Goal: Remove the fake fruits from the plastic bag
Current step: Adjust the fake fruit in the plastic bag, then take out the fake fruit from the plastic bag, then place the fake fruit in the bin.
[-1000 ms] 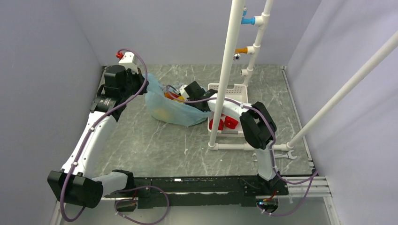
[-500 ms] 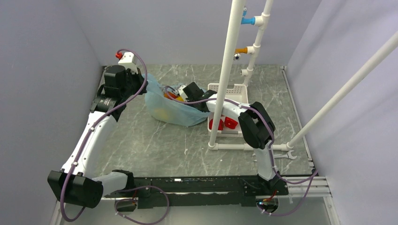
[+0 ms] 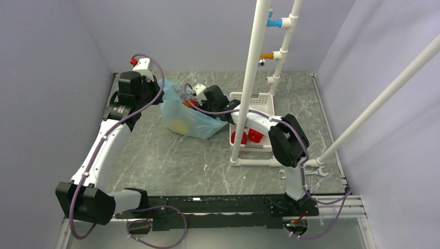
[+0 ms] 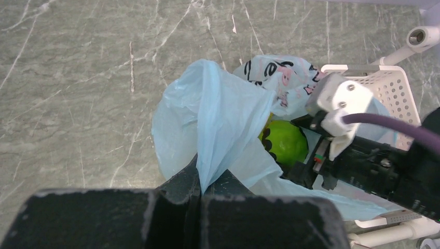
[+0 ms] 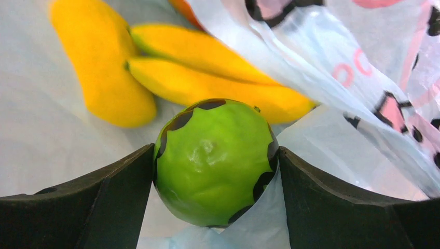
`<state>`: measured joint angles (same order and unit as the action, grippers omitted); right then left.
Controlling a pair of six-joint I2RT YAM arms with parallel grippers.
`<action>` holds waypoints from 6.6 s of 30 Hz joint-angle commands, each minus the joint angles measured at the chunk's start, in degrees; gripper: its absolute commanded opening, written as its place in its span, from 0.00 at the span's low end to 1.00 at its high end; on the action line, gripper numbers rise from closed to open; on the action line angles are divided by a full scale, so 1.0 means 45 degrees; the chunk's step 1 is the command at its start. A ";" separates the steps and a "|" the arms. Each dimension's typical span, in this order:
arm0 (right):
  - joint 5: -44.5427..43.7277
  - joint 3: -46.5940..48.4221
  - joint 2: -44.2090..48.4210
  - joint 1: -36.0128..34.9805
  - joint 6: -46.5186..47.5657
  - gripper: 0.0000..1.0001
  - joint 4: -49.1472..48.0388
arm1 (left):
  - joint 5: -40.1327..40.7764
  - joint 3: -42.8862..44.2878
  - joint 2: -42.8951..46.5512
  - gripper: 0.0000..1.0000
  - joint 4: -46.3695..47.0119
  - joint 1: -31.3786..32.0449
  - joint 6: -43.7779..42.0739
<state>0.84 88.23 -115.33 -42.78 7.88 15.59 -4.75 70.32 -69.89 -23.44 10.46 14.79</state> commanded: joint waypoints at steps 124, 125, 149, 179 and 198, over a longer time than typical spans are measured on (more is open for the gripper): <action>0.1222 -0.0584 0.0594 -0.0382 -0.2312 0.39 -0.1058 | -0.0653 0.0060 0.0491 0.00 0.0518 0.0078 0.0027; 0.1530 -0.0734 0.1063 -0.0267 -0.2478 0.33 -0.1390 | -0.0632 0.0071 0.0491 0.00 0.0478 0.0078 0.0026; 0.9772 -0.5632 0.6091 0.4356 -1.2020 0.00 -1.1331 | -0.0356 0.0027 0.0783 0.00 0.0489 0.0078 0.0093; -0.1881 -0.7966 0.9244 0.5554 -0.5301 0.01 -0.2017 | -0.0403 -0.0033 0.0764 0.00 0.0557 0.0215 0.0241; -0.1738 -0.6663 0.6717 0.5523 -0.5926 0.95 -0.1271 | -0.0085 0.0118 0.0595 0.00 0.0331 0.0420 0.0040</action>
<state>-5.96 55.53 -85.67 -17.72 -17.80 10.48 -5.23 69.04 -67.70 -22.68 12.10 15.73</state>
